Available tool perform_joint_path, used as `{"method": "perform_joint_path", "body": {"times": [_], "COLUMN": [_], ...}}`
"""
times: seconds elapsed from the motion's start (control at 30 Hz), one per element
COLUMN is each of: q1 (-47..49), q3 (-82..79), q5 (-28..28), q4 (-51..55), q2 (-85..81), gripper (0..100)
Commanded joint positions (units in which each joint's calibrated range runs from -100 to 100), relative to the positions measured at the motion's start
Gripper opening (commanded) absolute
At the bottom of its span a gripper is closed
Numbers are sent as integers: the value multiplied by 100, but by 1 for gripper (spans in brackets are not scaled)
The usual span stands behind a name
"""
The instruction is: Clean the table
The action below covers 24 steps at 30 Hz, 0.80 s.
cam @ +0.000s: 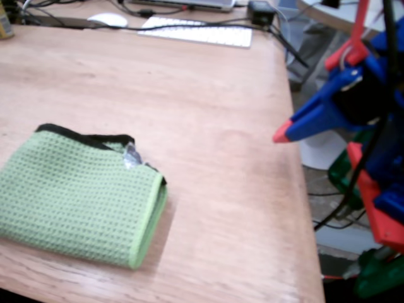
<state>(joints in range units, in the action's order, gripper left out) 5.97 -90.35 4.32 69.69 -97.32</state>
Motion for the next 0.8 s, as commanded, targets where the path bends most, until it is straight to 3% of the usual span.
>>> {"method": "perform_joint_path", "body": {"times": [0.0,0.23,0.33,0.43,0.6,0.67,0.77], "q1": [13,13,63,46,-174,-174,-174], "q3": [36,83,1102,2801,6388,8002,9616], "q5": [-34,-39,-112,-601,-669,-606,-669], "q4": [-89,-130,-113,-138,-130,-56,-138], "q2": [-11,-11,15,1147,4569,5873,7648], "gripper": [1,2,3,18,51,56,56]}}
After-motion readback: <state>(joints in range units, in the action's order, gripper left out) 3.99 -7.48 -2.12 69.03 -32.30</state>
